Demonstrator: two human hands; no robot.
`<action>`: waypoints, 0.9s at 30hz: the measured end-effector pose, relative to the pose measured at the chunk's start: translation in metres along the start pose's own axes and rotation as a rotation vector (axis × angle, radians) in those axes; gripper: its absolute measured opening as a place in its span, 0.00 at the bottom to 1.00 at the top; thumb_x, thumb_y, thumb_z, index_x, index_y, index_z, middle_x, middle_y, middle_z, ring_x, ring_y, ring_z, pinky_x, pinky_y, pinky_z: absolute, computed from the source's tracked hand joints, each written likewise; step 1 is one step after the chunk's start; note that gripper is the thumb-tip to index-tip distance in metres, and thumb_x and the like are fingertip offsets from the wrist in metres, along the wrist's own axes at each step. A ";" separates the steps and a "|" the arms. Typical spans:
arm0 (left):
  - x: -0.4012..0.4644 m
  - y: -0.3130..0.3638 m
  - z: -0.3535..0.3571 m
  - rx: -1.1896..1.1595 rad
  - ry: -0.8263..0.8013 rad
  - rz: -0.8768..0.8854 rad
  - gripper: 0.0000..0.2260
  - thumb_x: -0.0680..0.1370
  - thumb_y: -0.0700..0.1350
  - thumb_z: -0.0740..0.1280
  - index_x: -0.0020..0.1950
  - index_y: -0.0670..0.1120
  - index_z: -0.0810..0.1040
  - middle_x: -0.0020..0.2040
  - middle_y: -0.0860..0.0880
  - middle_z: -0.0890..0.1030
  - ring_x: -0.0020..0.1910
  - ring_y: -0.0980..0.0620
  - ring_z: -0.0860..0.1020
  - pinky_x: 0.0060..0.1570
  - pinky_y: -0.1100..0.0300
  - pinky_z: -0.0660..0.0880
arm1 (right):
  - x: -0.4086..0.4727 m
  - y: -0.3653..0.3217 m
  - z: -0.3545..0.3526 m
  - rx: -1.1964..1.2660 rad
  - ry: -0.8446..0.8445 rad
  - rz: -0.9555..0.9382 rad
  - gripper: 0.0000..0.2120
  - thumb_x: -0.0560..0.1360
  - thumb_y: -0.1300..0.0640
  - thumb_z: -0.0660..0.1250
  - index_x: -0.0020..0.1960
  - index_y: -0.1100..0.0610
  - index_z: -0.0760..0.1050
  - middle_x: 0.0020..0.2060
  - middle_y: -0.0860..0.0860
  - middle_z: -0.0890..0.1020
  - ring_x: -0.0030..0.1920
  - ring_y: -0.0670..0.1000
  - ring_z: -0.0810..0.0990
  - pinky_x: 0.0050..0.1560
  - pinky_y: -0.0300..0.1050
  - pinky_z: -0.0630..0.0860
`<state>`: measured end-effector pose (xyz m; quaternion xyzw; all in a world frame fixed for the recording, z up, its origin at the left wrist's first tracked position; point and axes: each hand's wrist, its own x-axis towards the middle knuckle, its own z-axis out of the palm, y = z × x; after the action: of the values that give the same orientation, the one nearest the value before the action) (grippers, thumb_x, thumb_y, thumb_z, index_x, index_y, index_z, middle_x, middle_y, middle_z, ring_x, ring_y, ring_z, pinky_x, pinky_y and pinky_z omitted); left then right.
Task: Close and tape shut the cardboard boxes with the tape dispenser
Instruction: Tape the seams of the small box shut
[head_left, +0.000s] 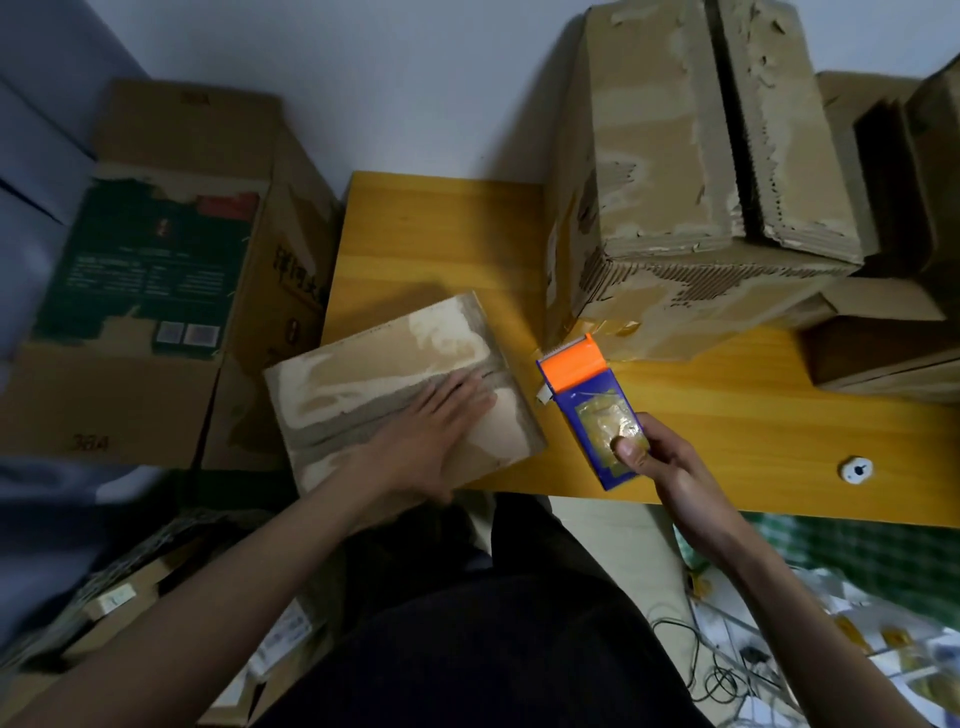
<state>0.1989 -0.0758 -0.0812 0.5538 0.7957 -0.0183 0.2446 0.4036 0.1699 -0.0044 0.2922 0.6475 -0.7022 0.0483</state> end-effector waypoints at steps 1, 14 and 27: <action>-0.004 -0.001 0.001 -0.004 -0.018 0.026 0.63 0.63 0.66 0.76 0.82 0.51 0.35 0.80 0.50 0.30 0.79 0.49 0.30 0.77 0.50 0.33 | -0.001 0.000 0.000 -0.001 -0.012 -0.004 0.16 0.76 0.51 0.66 0.59 0.59 0.77 0.52 0.54 0.83 0.52 0.51 0.81 0.49 0.37 0.77; 0.019 0.049 -0.098 -1.197 0.442 -0.346 0.12 0.82 0.51 0.66 0.54 0.46 0.87 0.46 0.50 0.87 0.46 0.56 0.83 0.49 0.57 0.78 | -0.009 -0.010 0.009 -0.023 -0.140 -0.026 0.17 0.75 0.52 0.67 0.57 0.63 0.75 0.49 0.51 0.83 0.50 0.49 0.82 0.46 0.39 0.77; 0.013 0.032 -0.118 -1.585 0.050 -0.401 0.08 0.81 0.38 0.67 0.57 0.40 0.83 0.46 0.47 0.85 0.41 0.56 0.83 0.40 0.66 0.79 | -0.012 -0.013 0.009 -0.001 -0.172 -0.020 0.16 0.76 0.54 0.66 0.58 0.63 0.75 0.47 0.49 0.82 0.49 0.48 0.81 0.46 0.37 0.76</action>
<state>0.1802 -0.0166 0.0248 0.0640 0.6614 0.5186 0.5380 0.4041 0.1595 0.0127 0.2244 0.6442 -0.7248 0.0965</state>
